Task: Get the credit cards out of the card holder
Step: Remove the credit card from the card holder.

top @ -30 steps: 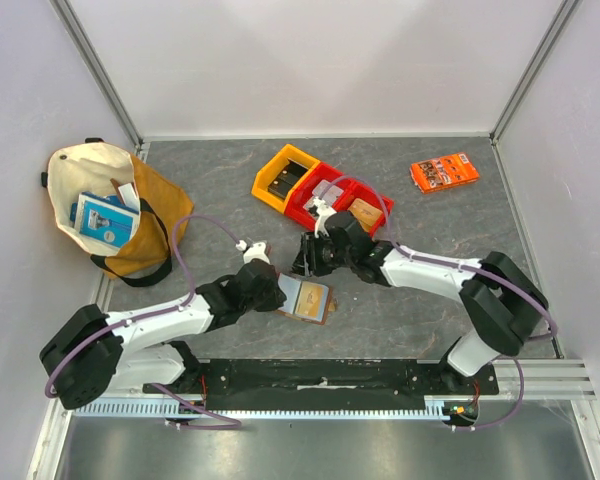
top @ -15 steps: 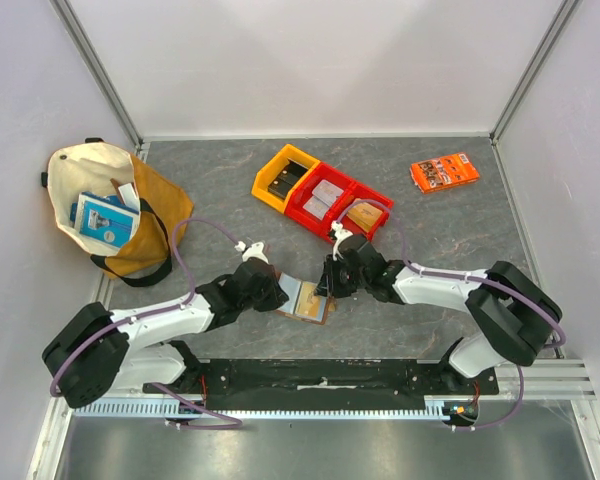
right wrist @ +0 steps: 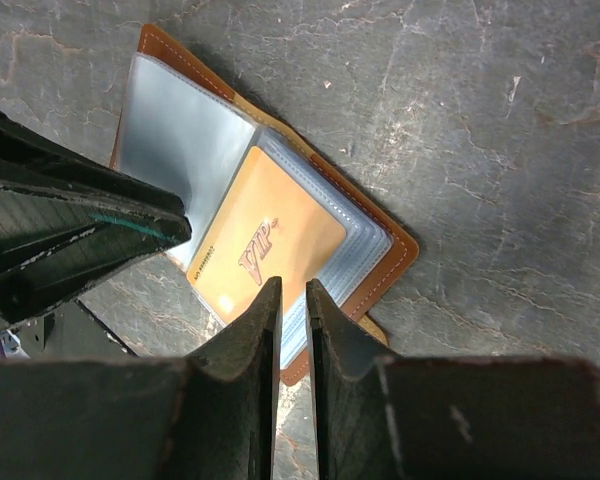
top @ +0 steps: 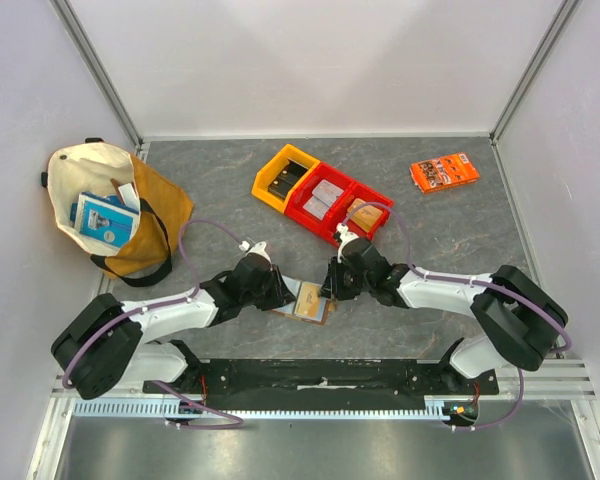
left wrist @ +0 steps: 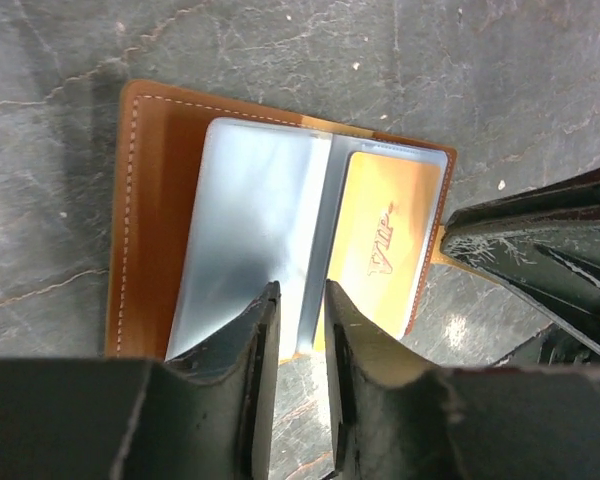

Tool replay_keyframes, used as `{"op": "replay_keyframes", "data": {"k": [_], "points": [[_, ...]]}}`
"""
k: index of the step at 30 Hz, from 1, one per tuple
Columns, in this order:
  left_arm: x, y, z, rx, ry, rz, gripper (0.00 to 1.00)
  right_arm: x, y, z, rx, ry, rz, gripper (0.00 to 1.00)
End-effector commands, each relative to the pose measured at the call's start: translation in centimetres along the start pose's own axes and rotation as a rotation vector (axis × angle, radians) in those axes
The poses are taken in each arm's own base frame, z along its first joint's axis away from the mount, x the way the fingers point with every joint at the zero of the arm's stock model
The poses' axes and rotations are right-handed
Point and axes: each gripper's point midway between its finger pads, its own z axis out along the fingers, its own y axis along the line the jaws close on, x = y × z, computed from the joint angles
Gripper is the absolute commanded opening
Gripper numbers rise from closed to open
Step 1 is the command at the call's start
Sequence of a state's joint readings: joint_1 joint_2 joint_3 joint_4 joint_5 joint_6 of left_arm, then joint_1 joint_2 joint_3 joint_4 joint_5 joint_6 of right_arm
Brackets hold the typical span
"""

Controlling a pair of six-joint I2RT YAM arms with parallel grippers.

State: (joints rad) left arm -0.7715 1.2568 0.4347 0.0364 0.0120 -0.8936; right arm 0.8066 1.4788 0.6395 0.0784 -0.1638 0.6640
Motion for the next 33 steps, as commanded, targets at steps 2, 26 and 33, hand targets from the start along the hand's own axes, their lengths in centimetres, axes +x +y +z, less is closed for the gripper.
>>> {"op": "replay_keyframes", "data": {"k": [2, 26, 33], "points": [[-1.0, -2.0, 0.1, 0.091, -0.009, 0.015, 0.39, -0.1, -0.4, 0.5, 0.004, -0.017, 0.008, 0.21], [-0.1, -1.0, 0.4, 0.21, 0.029, -0.074, 0.36, 1.7, -1.5, 2.6, 0.012, 0.074, -0.045, 0.14], [0.3, 0.1, 0.4, 0.192, 0.034, -0.117, 0.36, 2.1, -2.2, 3.0, 0.031, 0.094, -0.07, 0.14]]}}
